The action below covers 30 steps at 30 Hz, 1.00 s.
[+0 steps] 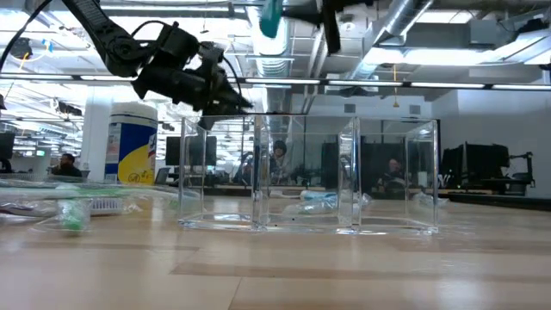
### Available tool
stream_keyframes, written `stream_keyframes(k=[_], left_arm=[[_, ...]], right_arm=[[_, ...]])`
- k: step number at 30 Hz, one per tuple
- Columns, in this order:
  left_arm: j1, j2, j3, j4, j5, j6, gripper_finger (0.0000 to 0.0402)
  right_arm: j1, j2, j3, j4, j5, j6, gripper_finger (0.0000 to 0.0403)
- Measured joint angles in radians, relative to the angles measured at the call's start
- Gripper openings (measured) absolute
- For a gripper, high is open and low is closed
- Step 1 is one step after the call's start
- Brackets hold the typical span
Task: Pick & Place toothbrushing station
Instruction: Put the blue mouthwash bottle in the transparent organizer
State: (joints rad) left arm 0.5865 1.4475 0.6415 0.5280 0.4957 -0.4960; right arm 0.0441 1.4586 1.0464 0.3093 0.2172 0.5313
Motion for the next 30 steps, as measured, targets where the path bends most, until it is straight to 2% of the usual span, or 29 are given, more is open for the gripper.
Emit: stream_keyframes(k=[3,6,11,16,19,23,27,30], left_arm=[[-0.015,-0.021,0.0,0.067,0.008,-0.028,0.0094],[-0.037,-0.07,0.0,0.113,-0.019,0.011,0.0094],[-0.084,-0.173,0.0,0.125,-0.102,0.109,0.0094],[-0.159,-0.252,0.0,0.117,-0.217,0.136,0.0094],[-0.22,-0.271,0.0,0.118,-0.294,0.189,0.0094],[-0.29,-0.257,0.0,0.113,-0.401,0.236,0.0094],[-0.338,-0.219,0.0,0.105,-0.448,0.262,0.0094],[-0.363,-0.184,0.0,0.103,-0.468,0.261,0.0094]], right_arm=[[0.046,0.0,0.071,-0.101,-0.006,-0.094,0.0079],[0.129,0.0,0.139,-0.208,0.019,-0.188,0.0079],[0.301,0.0,0.2,-0.337,0.168,-0.309,0.0079],[0.437,0.018,0.14,-0.342,0.333,-0.24,0.0079],[0.48,0.047,0.063,-0.287,0.36,-0.177,0.0079],[0.489,0.101,-0.047,-0.074,0.365,-0.14,0.0079],[0.468,0.15,-0.116,0.08,0.348,-0.138,0.0079],[0.449,0.184,-0.139,0.124,0.315,-0.138,0.0079]])
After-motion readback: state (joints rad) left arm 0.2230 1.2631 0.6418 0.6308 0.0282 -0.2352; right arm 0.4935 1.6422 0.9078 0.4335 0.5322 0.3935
